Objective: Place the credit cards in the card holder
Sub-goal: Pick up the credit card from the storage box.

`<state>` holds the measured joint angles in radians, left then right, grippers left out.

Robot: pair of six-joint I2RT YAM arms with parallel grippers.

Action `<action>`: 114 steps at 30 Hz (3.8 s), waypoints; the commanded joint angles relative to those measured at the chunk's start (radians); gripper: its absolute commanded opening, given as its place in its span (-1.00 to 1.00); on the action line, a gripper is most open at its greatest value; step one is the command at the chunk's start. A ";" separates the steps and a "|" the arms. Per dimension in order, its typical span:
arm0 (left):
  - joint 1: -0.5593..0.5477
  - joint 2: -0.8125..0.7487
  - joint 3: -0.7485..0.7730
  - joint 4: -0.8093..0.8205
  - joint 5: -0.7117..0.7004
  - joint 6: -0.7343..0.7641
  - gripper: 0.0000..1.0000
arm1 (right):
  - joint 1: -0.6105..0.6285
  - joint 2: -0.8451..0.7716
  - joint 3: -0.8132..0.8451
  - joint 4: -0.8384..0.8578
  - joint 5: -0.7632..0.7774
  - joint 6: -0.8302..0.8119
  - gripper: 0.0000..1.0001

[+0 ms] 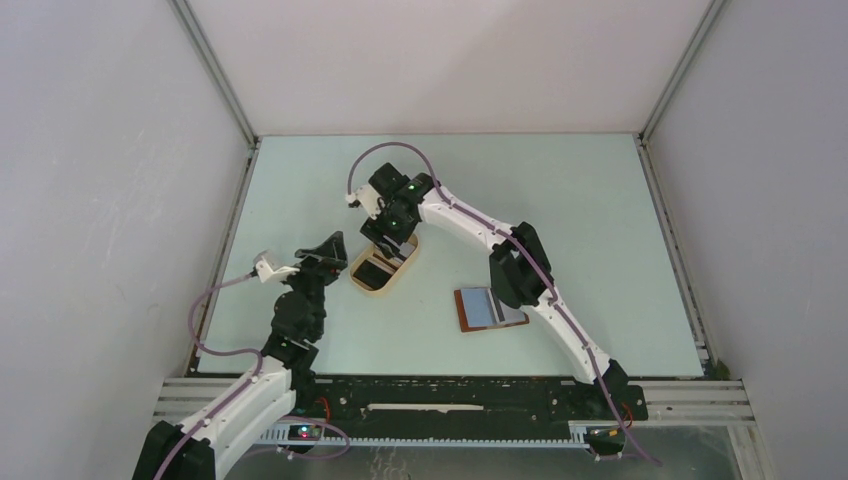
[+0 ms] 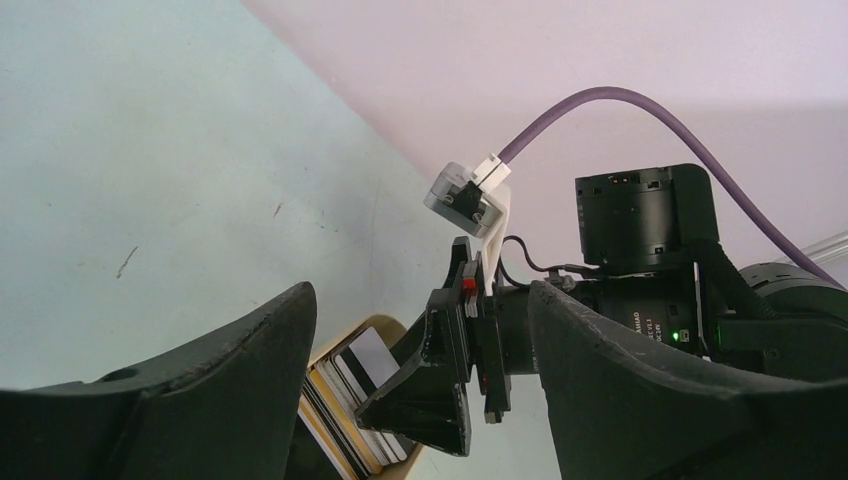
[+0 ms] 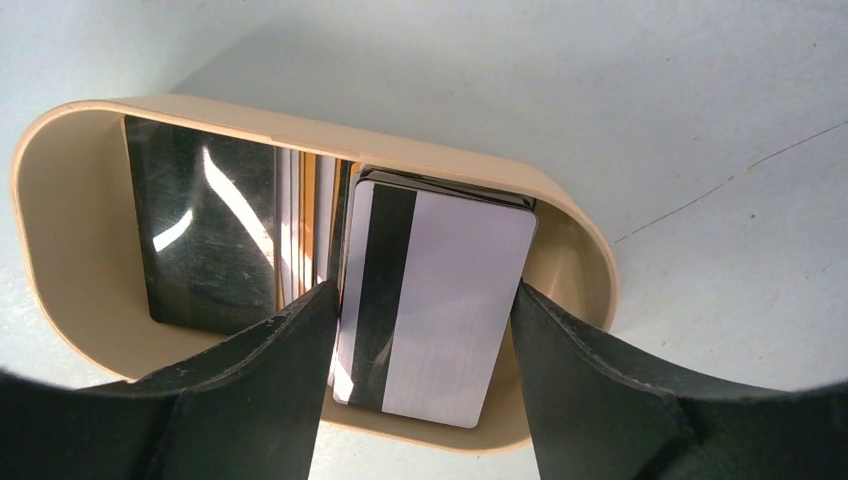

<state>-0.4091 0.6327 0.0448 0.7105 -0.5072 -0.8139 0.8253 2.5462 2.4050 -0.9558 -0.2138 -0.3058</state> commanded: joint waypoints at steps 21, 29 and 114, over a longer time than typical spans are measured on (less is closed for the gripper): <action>0.007 -0.040 0.085 -0.370 0.203 -0.239 0.59 | -0.020 -0.011 -0.007 0.026 -0.066 0.012 0.27; 0.062 0.183 0.164 -0.286 0.341 -0.274 0.25 | -0.051 -0.045 -0.019 0.033 -0.139 0.025 -0.12; 0.080 0.930 0.360 0.155 0.424 -0.588 -0.04 | -0.137 -0.110 -0.123 0.126 -0.517 0.087 -0.10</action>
<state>-0.3305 1.5574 0.3550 0.8253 -0.0959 -1.3895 0.6834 2.4958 2.2803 -0.8692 -0.7368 -0.2428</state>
